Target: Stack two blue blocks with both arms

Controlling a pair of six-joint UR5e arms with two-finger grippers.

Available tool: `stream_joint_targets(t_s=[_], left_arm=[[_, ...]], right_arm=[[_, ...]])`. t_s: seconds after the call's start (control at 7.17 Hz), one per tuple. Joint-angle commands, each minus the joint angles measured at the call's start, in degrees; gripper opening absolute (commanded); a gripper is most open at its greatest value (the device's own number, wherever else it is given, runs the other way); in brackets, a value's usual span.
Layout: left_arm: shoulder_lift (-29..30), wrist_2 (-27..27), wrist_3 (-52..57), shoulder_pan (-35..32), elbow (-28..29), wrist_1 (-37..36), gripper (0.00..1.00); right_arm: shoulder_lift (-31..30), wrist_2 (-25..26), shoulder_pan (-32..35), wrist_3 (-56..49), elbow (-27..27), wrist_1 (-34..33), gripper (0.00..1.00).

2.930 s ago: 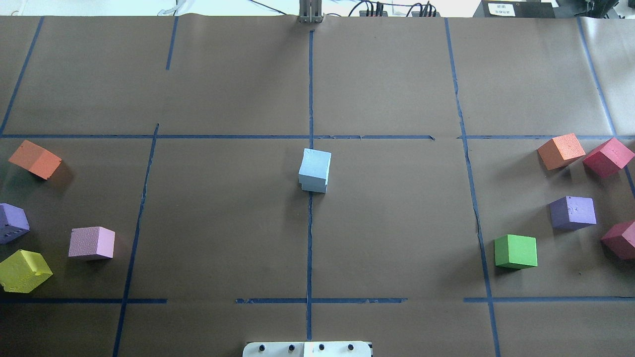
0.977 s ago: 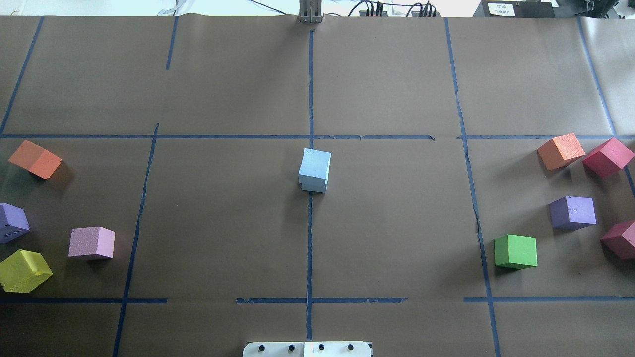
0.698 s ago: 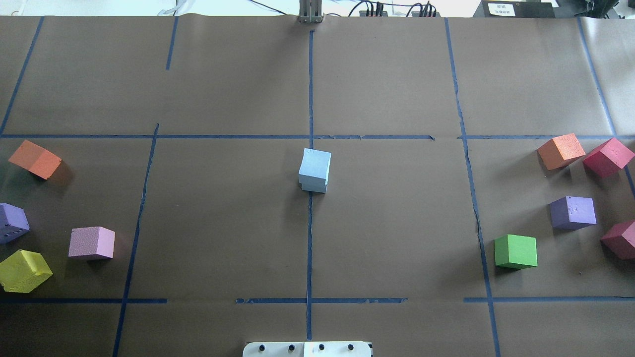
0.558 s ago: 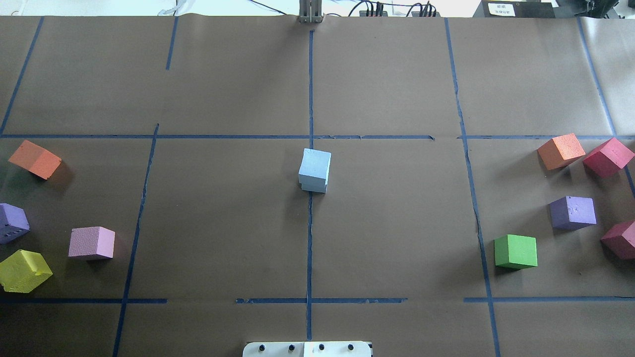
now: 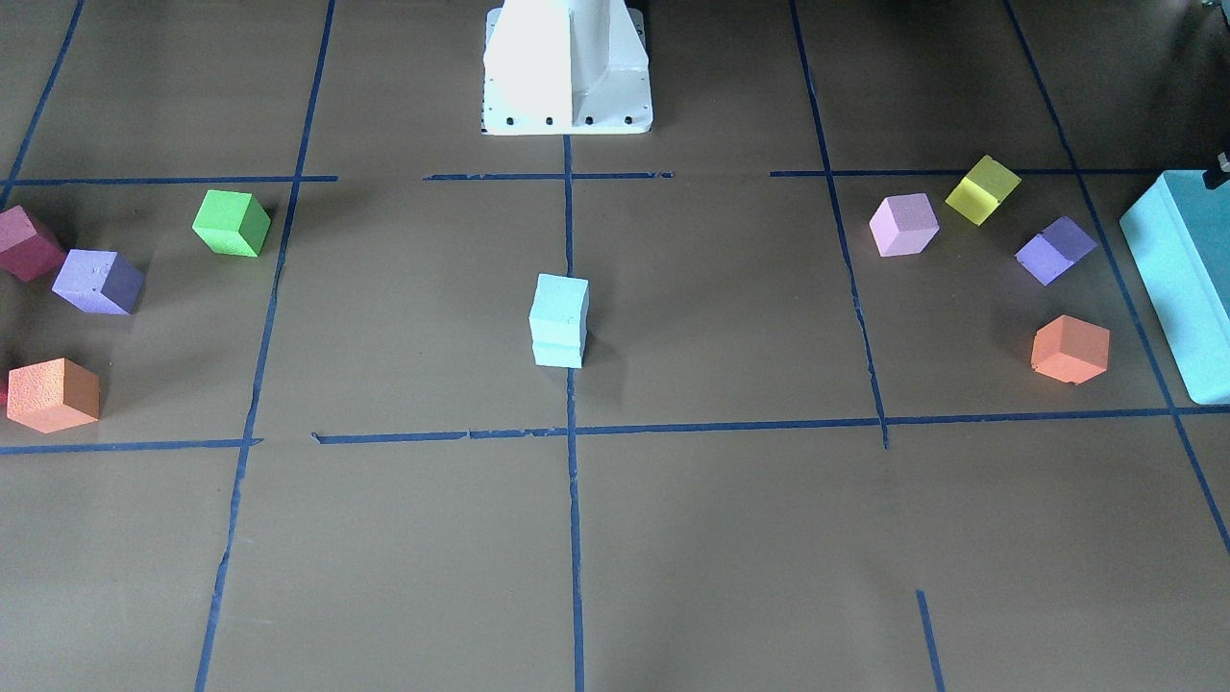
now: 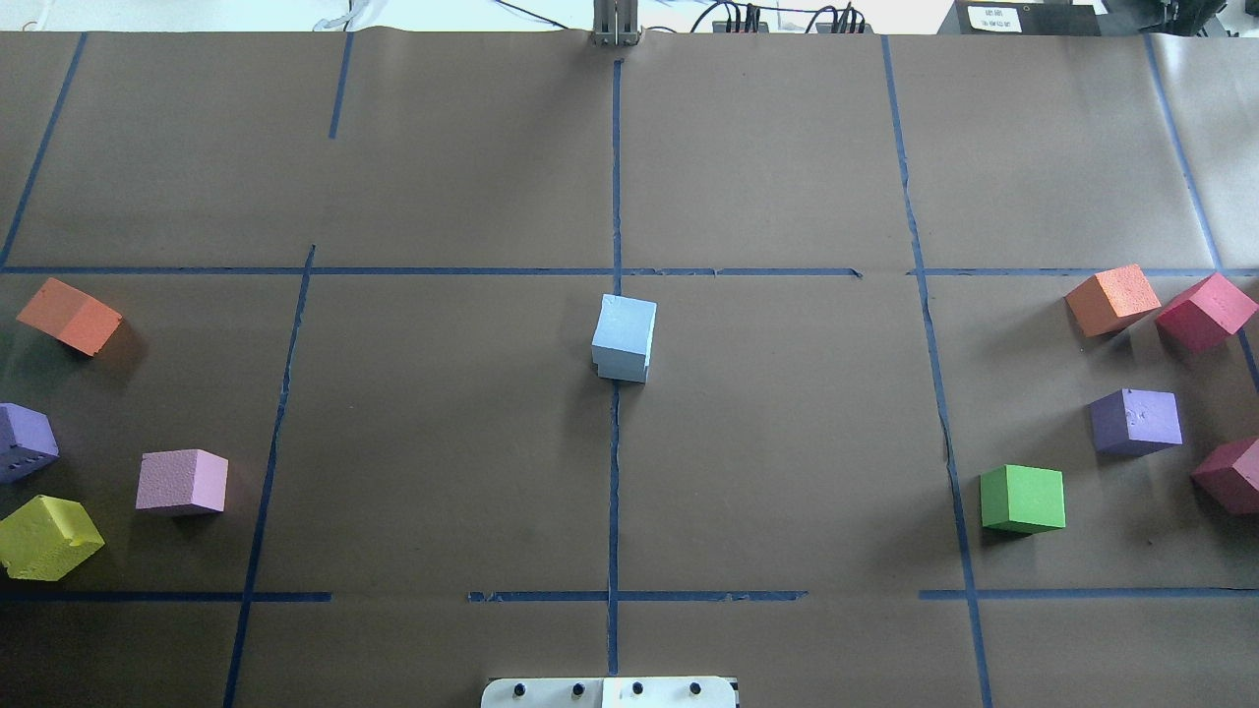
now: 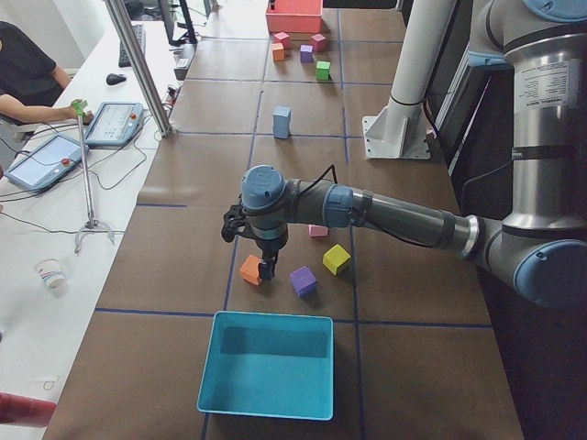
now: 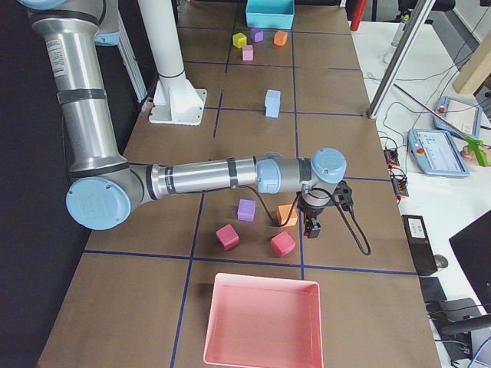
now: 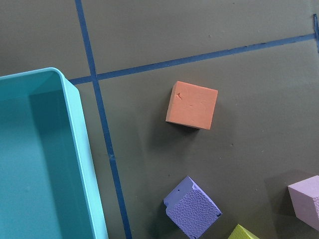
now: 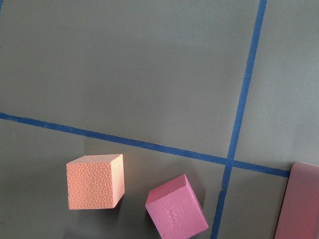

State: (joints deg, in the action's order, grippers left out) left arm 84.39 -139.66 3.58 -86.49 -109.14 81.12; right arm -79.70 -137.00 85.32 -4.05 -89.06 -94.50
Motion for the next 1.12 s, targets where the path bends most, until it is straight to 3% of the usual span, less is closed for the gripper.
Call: stream_joint_targets(t_s=[0.0, 0.98], left_arm=[[0.34, 0.35, -2.97, 0.01, 0.25, 0.44, 1.00], [0.42, 0.53, -2.88, 0.01, 1.30, 1.59, 1.00]], right_arm=[[0.42, 0.33, -0.24, 0.19, 0.11, -0.07, 1.00], [-0.72, -0.46, -0.24, 0.28, -2.25, -0.33, 1.00]])
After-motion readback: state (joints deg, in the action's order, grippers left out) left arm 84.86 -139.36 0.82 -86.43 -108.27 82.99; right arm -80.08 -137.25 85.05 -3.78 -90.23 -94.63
